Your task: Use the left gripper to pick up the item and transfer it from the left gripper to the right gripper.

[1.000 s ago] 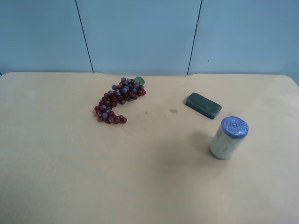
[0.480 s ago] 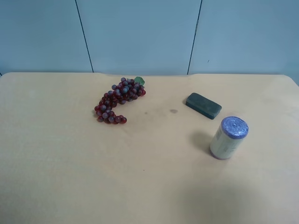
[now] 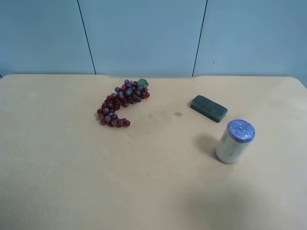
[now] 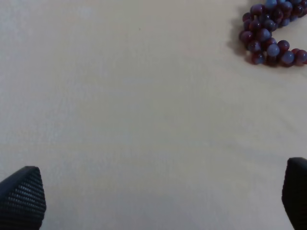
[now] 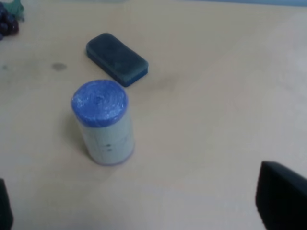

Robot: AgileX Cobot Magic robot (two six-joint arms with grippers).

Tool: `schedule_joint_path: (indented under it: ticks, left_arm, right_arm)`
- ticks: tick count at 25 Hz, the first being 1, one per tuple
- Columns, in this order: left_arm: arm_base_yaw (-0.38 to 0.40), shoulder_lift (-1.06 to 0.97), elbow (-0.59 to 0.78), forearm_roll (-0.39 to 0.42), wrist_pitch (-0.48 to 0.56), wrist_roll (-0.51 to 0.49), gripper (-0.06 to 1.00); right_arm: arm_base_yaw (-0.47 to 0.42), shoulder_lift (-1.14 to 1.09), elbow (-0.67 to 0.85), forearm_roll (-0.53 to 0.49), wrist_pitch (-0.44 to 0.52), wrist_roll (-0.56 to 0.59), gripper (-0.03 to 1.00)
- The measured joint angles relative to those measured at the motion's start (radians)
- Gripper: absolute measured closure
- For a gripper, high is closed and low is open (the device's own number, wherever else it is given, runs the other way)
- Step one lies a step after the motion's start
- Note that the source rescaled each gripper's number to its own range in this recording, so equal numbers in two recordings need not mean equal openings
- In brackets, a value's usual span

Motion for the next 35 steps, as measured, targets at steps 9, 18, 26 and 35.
schedule_joint_path:
  ticks: [9, 18, 26, 35]
  left_arm:
    - [0.000, 0.000, 0.000, 0.000, 0.000, 0.000, -0.06]
    - [0.000, 0.000, 0.000, 0.000, 0.000, 0.000, -0.06]
    - [0.000, 0.000, 0.000, 0.000, 0.000, 0.000, -0.06]
    - [0.000, 0.000, 0.000, 0.000, 0.000, 0.000, -0.06]
  right_arm:
    - [0.012, 0.000, 0.001, 0.000, 0.000, 0.001, -0.03]
    - [0.117, 0.000, 0.001, 0.001, 0.000, 0.001, -0.03]
    - [0.117, 0.000, 0.001, 0.001, 0.000, 0.001, -0.03]
    - [0.117, 0.000, 0.001, 0.001, 0.000, 0.004, -0.03]
